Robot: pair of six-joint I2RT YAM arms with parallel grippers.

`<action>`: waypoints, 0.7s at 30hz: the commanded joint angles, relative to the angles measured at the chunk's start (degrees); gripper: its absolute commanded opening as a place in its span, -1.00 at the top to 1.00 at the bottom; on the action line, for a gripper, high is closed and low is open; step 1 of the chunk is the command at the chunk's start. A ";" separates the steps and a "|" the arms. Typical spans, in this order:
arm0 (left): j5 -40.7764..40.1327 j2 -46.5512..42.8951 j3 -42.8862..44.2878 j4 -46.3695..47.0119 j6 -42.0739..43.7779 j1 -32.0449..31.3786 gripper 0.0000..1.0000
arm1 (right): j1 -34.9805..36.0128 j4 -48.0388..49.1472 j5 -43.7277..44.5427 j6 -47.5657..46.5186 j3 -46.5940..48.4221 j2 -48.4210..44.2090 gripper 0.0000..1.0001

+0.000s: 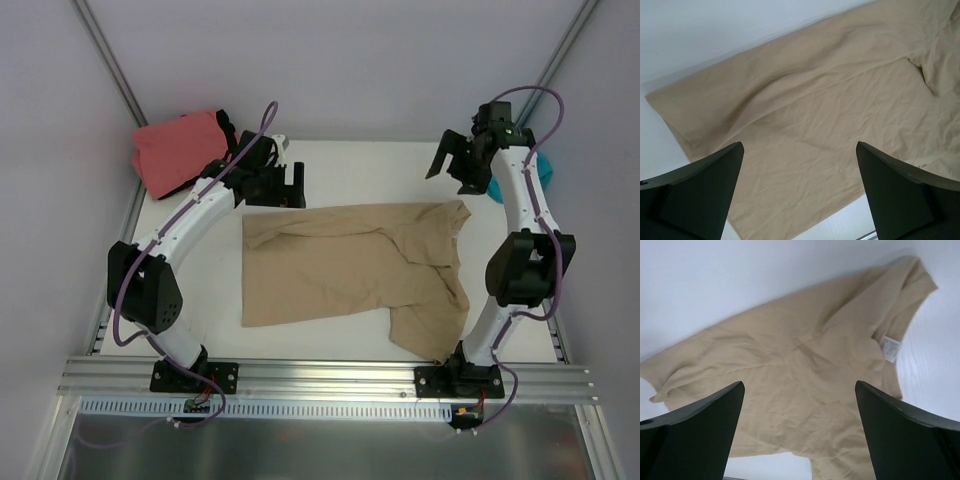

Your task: Fold and stack the t-shirts

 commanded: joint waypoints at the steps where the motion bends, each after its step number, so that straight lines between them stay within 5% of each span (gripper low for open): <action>1: 2.55 2.89 0.18 2.32 -1.15 1.11 -0.97 | 1.30 -2.85 -5.94 1.83 2.26 4.91 -0.99; 15: 8.53 17.05 1.85 1.70 -7.73 6.56 -0.97 | 4.64 -0.73 -11.59 2.01 -0.99 14.24 -0.99; 21: 17.31 22.15 3.25 1.53 -12.04 6.91 -0.97 | 4.55 -1.00 -11.42 2.36 0.33 15.29 -0.99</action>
